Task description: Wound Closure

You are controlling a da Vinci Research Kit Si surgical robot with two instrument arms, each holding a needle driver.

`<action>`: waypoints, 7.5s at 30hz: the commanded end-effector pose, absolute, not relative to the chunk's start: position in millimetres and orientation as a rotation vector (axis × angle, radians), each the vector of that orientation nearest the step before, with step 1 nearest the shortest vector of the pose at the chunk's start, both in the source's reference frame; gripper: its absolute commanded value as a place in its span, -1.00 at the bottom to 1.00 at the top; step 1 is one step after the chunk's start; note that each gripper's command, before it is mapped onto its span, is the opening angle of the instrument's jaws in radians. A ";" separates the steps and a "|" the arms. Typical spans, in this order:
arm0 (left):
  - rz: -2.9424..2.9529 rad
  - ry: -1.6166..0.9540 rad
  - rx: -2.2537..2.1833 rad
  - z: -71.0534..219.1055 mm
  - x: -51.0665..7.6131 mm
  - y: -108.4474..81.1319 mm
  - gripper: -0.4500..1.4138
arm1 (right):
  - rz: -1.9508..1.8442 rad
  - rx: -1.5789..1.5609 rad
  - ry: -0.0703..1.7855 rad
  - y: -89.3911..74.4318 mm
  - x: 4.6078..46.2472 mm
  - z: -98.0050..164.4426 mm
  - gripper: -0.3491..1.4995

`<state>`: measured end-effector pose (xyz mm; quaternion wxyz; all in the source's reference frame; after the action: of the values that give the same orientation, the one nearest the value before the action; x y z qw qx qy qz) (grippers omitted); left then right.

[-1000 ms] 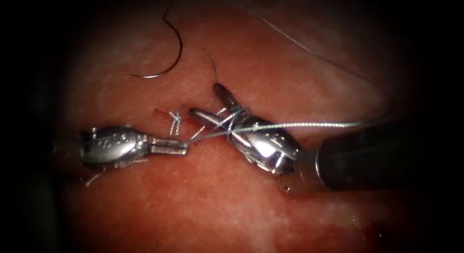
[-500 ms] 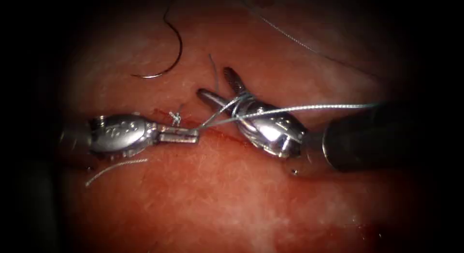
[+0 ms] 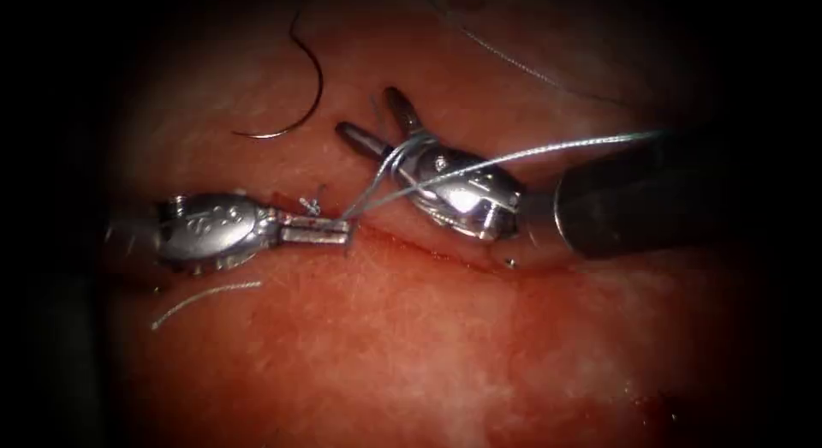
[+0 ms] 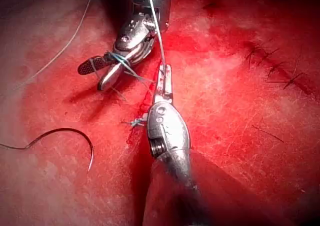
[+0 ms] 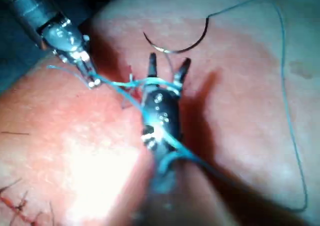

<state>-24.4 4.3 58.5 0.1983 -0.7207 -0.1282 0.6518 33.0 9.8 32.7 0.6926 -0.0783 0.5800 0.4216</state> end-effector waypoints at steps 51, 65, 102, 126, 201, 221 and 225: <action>2.273 0.379 -1.444 66.6 -25.6 35.4 -1.00 | 0.735 -0.097 1.233 -9.0 36.4 28.6 -1.00; 2.283 0.433 -1.426 66.6 -25.6 39.7 -1.00 | 0.721 -0.087 1.222 -10.8 36.0 28.2 -1.00; 2.199 0.636 -1.365 67.4 -26.3 46.6 -1.00 | 0.676 -0.037 1.203 -17.0 36.6 27.7 -1.00; 2.054 -0.067 -1.442 57.5 -29.8 22.2 -1.00 | 0.606 0.115 1.216 -16.9 36.1 22.0 0.62; 1.449 -0.313 -1.866 50.7 -17.4 -4.7 -1.00 | 0.547 0.627 1.847 6.9 40.1 27.9 -1.00; 1.492 -0.245 -1.781 59.0 -17.3 -1.0 -1.00 | 0.246 0.775 1.673 4.7 36.3 26.5 -0.45; 1.498 -0.250 -1.781 59.9 -18.0 -0.6 -1.00 | 0.145 0.741 1.640 4.8 36.4 26.6 -0.33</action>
<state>-17.5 0.9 59.6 0.3884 -0.7010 -0.0965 0.5903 36.0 5.7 25.9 0.6237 0.3203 0.7107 0.0569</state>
